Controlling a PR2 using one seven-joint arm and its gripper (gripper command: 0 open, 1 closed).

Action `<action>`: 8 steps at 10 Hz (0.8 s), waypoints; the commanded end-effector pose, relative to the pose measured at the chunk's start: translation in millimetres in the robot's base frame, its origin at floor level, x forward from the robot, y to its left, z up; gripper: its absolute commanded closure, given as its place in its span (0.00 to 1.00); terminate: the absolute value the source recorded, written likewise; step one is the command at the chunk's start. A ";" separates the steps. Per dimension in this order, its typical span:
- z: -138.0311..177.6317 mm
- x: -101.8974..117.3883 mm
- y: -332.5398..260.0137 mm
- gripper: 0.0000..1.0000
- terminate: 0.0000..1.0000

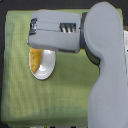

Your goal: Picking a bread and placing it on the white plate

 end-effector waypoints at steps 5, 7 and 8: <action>108.2 19.6 -31.5 0.00 0.00; 126.0 20.2 -50.7 0.00 0.00; 126.8 18.2 -59.6 0.00 0.00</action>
